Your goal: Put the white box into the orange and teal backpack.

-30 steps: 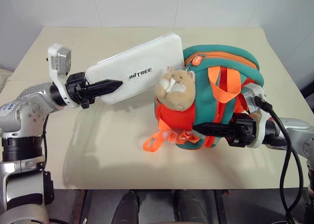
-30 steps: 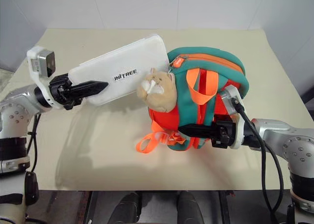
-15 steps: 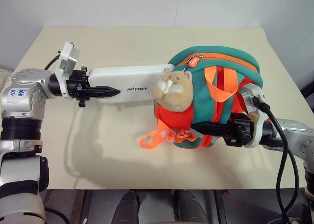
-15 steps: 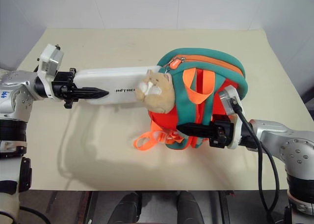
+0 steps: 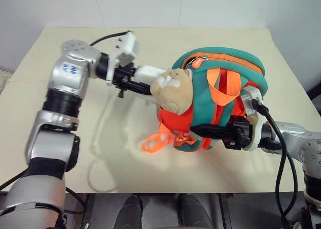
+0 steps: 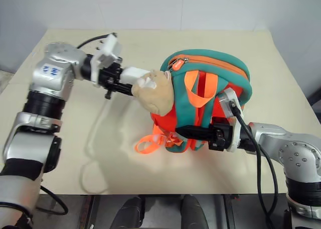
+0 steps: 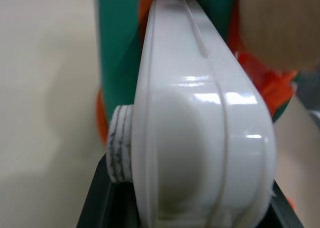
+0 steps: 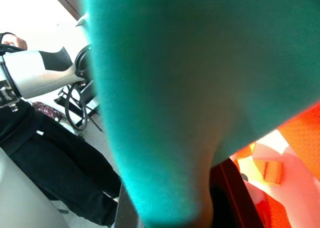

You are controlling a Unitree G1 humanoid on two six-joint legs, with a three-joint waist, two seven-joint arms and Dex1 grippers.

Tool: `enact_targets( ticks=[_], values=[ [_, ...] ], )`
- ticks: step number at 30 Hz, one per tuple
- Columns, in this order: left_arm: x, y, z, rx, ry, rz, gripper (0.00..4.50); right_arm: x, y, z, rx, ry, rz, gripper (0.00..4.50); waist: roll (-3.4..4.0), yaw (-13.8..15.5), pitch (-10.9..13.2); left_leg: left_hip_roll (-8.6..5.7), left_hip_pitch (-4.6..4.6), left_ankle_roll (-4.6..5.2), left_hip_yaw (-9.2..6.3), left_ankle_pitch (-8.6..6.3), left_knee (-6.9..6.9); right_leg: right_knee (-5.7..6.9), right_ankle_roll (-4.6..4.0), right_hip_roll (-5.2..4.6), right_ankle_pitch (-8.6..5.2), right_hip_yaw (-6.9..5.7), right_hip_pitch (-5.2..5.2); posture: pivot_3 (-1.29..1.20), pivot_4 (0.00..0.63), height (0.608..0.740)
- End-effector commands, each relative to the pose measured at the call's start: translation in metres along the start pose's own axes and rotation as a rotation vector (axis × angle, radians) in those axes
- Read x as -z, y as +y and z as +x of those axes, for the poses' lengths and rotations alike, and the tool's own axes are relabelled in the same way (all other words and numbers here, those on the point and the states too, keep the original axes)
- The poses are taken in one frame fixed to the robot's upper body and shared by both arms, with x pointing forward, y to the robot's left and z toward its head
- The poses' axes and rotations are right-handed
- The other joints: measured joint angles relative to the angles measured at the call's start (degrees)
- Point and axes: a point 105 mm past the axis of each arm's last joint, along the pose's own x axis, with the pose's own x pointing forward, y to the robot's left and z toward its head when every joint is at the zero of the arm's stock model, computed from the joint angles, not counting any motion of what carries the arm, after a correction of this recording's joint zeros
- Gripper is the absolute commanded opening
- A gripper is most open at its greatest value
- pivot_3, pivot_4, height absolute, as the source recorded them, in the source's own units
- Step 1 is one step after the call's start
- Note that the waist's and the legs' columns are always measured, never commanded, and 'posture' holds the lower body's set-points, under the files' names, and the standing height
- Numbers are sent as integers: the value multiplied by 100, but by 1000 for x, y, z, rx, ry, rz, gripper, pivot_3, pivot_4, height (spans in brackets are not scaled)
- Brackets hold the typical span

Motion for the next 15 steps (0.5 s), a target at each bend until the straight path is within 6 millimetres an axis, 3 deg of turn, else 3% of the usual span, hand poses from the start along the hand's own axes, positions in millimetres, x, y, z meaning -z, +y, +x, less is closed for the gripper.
enact_targets(
  ticks=[1, 6, 12, 15],
  values=[
    [-14, -3, 21, 72, 10, 35, 1292, -9, 6, 5, -21, -29, -58, 47, 0, -8, 0, 0, -6, 0, 0, 0, 1, 3, 0, 0, 0, 0, -7, 0, 150, 740],
    [-26, 3, 56, 56, -37, 38, 1292, -8, 6, 8, -21, -43, -62, 47, -2, 20, 1, 0, -39, 3, -1, -2, 36, 8, 6, 0, -1, -5, -17, 0, 150, 740],
    [-25, 14, 67, -50, -73, 15, 1292, -7, 6, 9, -13, -59, -62, 47, -4, 20, 3, -3, -40, 7, -3, -3, 50, 25, 12, 0, 2, -4, -17, 0, 150, 740],
    [-25, 13, 59, -67, -112, 3, 2319, -6, 6, 10, -10, -65, -62, 47, -4, 22, 3, -5, -40, 9, -4, 0, 59, 34, 14, -1, 3, -3, -15, 0, 150, 740]
  ],
)
